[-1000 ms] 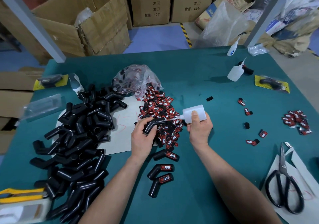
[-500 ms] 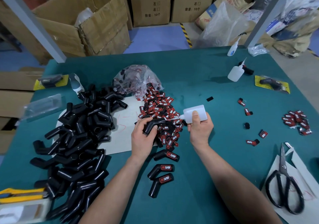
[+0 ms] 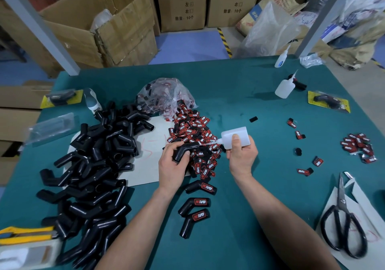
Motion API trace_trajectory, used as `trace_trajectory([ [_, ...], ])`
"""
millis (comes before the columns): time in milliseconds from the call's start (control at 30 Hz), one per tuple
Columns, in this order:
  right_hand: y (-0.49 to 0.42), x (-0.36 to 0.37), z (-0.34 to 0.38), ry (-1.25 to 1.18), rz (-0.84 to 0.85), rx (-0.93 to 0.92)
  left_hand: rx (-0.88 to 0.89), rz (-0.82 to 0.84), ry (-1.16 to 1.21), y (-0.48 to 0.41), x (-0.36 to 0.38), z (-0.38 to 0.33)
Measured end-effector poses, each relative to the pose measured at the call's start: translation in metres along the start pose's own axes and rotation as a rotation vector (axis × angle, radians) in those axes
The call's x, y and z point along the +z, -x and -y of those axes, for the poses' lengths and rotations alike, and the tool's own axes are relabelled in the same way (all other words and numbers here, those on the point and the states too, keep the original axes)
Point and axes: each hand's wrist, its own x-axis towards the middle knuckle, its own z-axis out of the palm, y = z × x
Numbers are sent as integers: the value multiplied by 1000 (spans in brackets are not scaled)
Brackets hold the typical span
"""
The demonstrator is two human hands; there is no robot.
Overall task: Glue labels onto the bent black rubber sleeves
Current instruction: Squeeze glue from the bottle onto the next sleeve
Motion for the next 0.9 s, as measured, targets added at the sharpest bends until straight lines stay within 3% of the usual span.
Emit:
trace_trajectory([
  [900, -4, -2, -2, -5, -14, -6, 39, 0, -5, -1, 0, 5],
])
